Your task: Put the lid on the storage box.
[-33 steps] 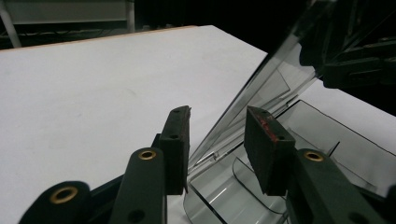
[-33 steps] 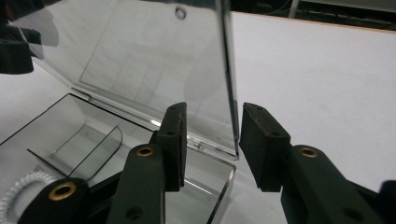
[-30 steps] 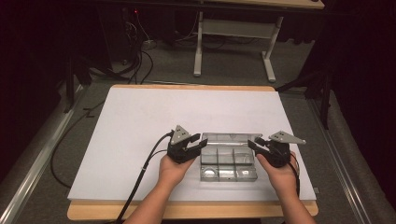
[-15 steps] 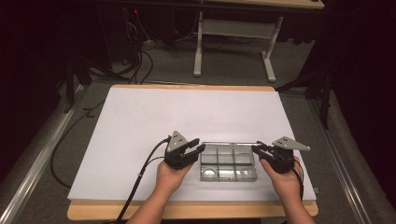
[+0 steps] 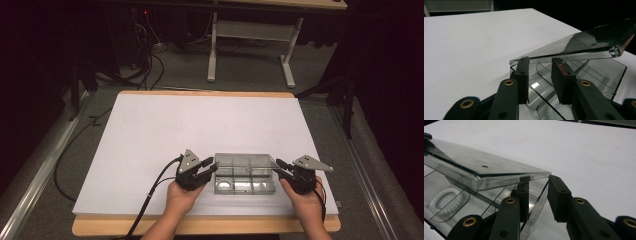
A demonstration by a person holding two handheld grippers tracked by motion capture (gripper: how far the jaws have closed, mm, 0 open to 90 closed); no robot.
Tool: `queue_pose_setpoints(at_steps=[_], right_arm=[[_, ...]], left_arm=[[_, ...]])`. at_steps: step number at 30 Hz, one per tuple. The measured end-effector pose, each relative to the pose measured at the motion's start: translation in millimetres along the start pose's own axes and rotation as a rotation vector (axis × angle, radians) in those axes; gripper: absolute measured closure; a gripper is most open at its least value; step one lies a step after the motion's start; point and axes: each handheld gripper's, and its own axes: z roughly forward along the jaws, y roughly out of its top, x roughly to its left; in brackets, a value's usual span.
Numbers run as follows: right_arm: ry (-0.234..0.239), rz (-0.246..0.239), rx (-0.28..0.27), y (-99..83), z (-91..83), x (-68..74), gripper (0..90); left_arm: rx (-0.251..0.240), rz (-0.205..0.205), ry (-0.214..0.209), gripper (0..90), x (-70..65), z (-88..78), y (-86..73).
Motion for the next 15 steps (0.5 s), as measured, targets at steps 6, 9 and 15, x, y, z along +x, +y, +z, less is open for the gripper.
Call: queue_pose_setpoints(at_steps=[6, 9, 15], right_arm=[[-0.022, 0.002, 0.007, -9.4, 1.9, 0.9, 69.1], [-0.027, -0.002, 0.013, -12.4, 2.4, 1.1, 68.9], [-0.045, -0.006, 0.007, -17.9, 1.9, 2.8, 68.9]], left_arm=[[0.015, 0.019, 0.006, 68.4, -2.3, -0.9, -8.8], [0.021, 0.017, 0.009, 68.9, -2.7, -0.6, -13.3], [0.019, 0.028, 0.019, 69.1, -3.9, -1.8, -18.2]])
